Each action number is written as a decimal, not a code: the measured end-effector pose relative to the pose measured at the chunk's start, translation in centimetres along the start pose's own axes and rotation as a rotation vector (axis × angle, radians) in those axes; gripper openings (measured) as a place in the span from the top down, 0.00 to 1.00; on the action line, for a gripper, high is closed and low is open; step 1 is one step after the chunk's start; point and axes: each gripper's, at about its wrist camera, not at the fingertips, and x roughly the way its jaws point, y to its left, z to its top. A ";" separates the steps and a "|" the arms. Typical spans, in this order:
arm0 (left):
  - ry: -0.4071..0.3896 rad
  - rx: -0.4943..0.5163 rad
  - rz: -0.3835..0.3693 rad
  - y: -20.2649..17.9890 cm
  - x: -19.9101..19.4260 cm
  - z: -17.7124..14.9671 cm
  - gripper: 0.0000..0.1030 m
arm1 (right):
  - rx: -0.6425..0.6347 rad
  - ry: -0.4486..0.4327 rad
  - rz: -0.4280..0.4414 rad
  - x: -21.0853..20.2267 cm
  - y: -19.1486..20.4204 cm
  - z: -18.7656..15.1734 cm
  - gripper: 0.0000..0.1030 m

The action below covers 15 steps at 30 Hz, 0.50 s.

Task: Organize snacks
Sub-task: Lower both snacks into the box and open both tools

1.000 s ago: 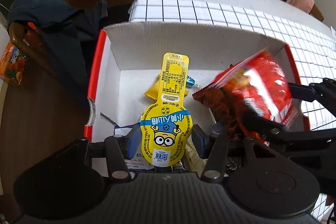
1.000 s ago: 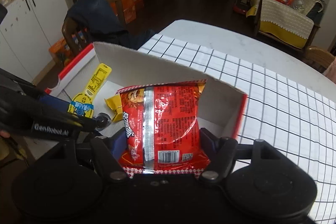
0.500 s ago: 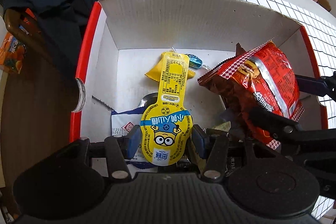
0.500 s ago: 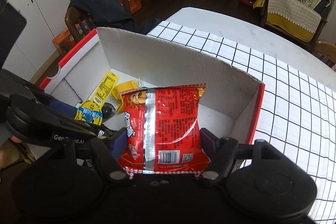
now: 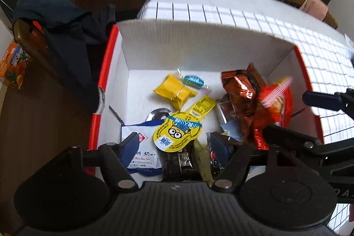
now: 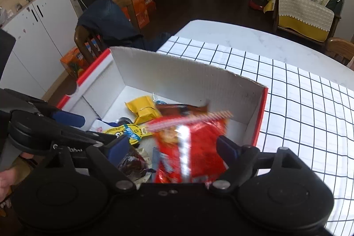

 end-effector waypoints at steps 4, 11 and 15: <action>-0.059 0.002 -0.005 -0.1 -1.8 -0.5 0.24 | 0.021 -0.029 0.016 -1.7 -0.1 -0.3 0.16; -0.141 0.013 -0.020 -0.4 -4.7 -1.2 0.22 | 0.050 -0.107 0.045 -5.2 -0.1 -0.9 0.06; -0.188 0.031 -0.013 -0.8 -6.3 -2.0 0.21 | 0.061 -0.140 0.045 -6.8 0.2 -1.5 0.03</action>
